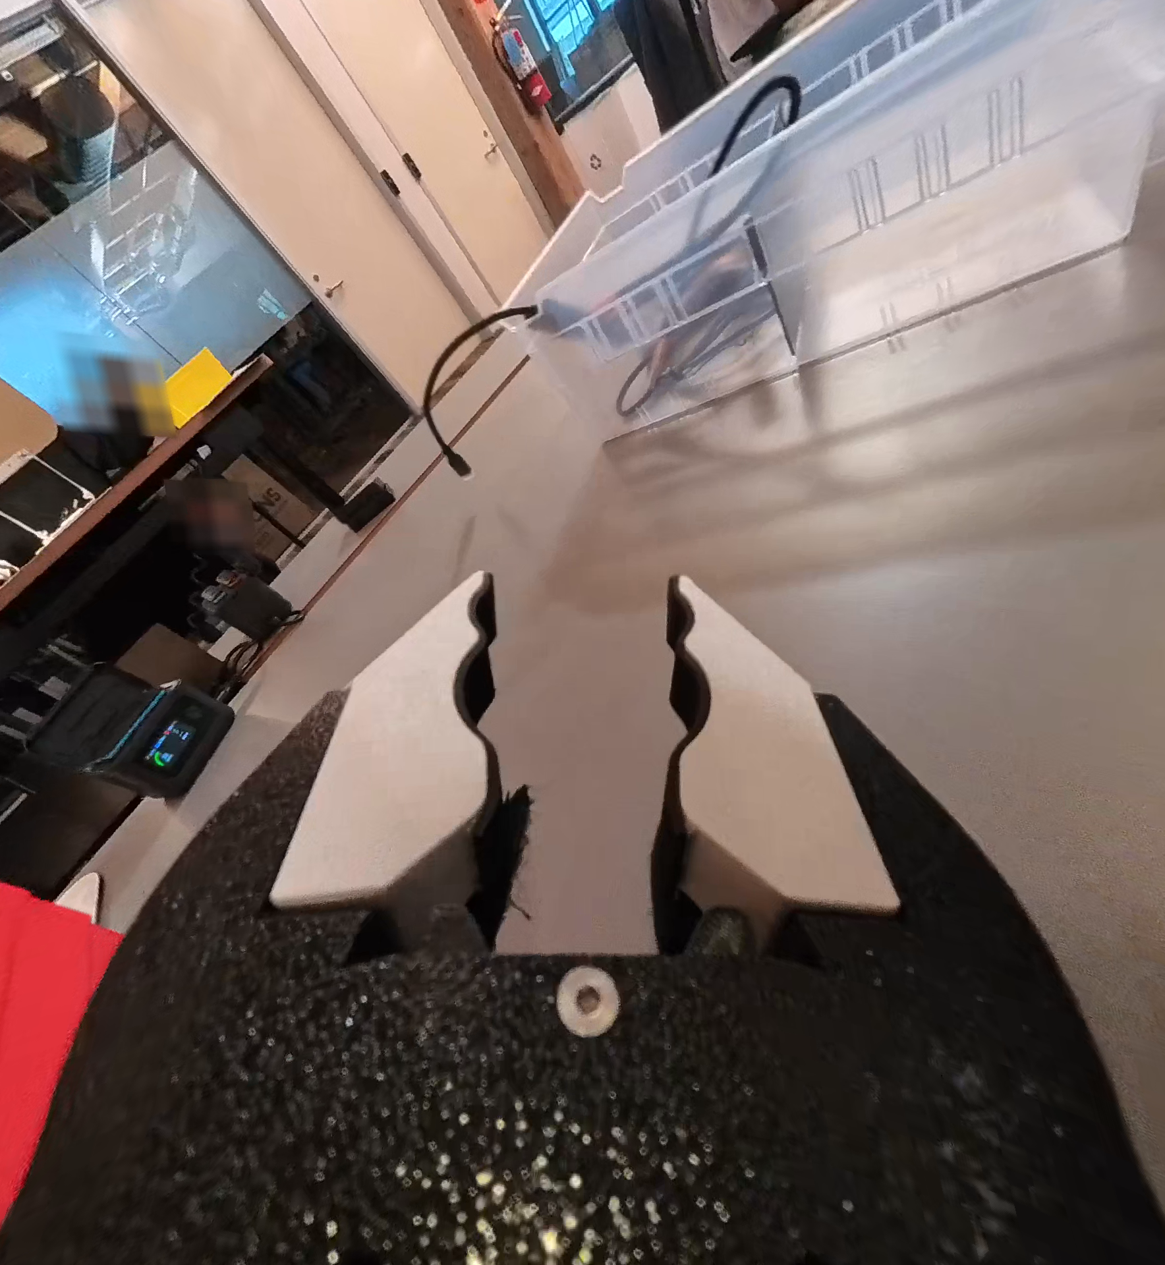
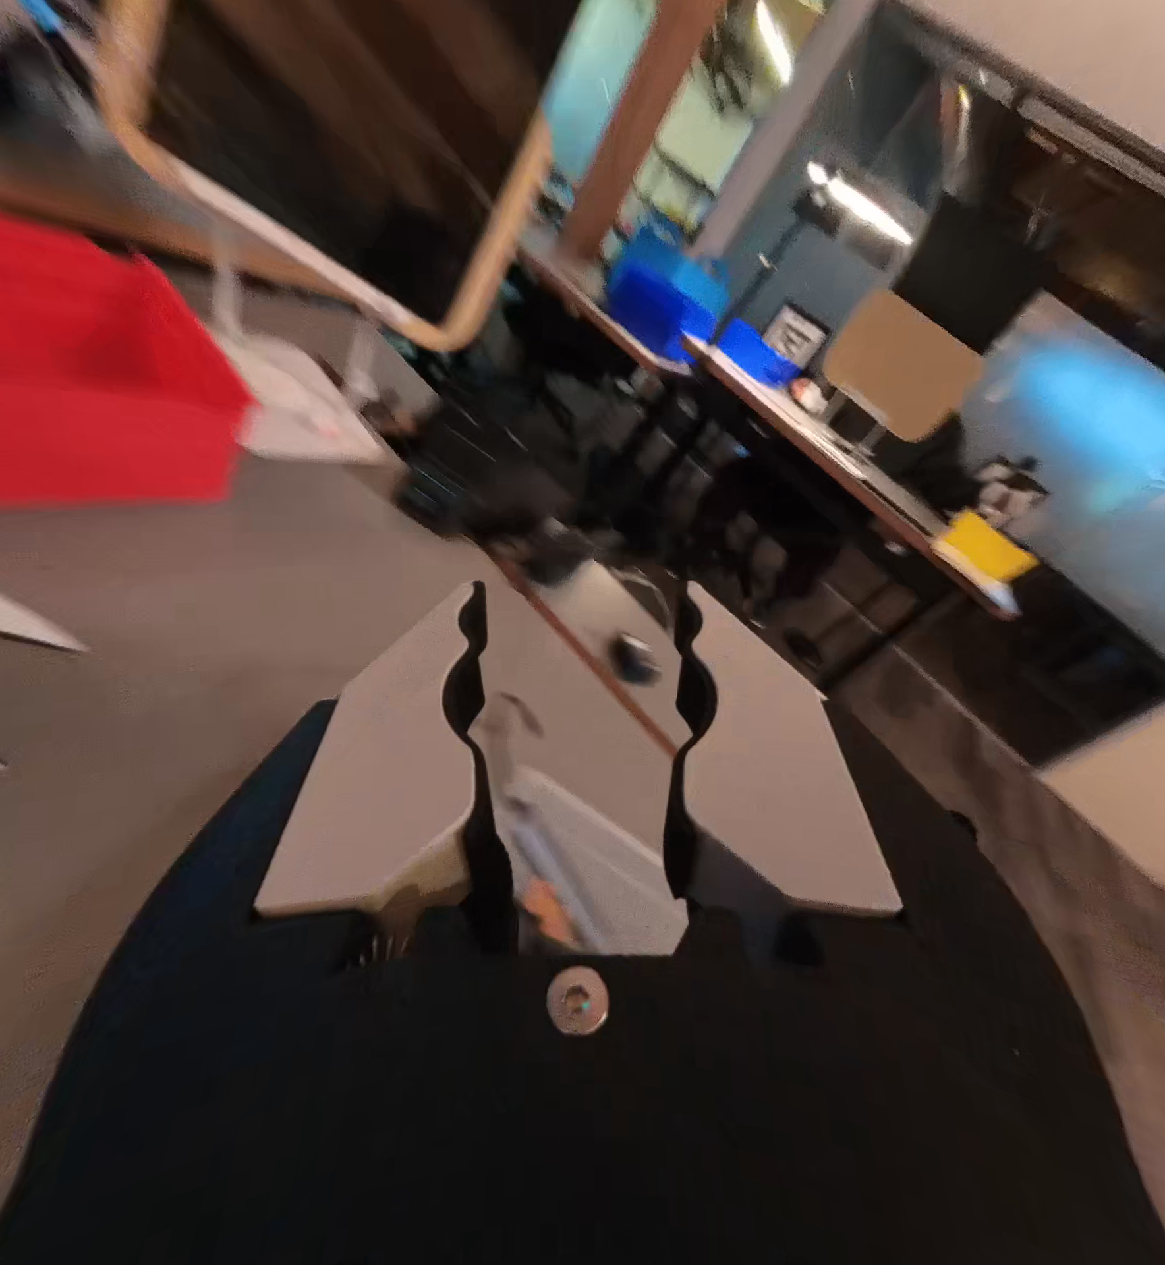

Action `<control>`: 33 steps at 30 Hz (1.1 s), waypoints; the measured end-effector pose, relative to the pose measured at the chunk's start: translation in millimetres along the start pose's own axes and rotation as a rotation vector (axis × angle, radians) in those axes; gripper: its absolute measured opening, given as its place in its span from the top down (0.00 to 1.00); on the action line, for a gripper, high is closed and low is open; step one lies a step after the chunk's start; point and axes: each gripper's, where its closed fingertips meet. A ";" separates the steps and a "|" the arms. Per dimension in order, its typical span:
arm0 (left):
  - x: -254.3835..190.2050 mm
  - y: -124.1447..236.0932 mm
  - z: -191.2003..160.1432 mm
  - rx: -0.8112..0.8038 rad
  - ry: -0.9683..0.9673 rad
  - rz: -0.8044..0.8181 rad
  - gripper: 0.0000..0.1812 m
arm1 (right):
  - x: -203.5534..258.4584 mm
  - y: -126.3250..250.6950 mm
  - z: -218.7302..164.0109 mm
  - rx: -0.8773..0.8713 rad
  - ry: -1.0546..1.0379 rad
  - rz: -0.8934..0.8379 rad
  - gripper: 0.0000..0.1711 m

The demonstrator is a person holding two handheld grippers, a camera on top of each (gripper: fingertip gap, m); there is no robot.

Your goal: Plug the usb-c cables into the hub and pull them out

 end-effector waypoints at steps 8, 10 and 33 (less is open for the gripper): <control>21.2 3.8 -1.2 -0.026 0.087 0.087 0.66 | 153.2 -12.5 -56.2 -0.244 -0.048 -0.222 0.70; 28.0 4.6 -4.9 -0.019 0.081 0.119 0.63 | 177.1 -19.6 -82.8 -0.182 -0.067 -0.180 0.69; 121.4 160.9 -29.4 0.480 0.274 0.624 0.31 | -25.9 152.1 -80.1 0.173 -0.122 -0.462 0.50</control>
Point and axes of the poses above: each gripper's, where its closed fingertips meet, y back along the fingers, z out of its top, x = y × z across the jaws, and after that the axes turned 13 degrees about -x, right-handed
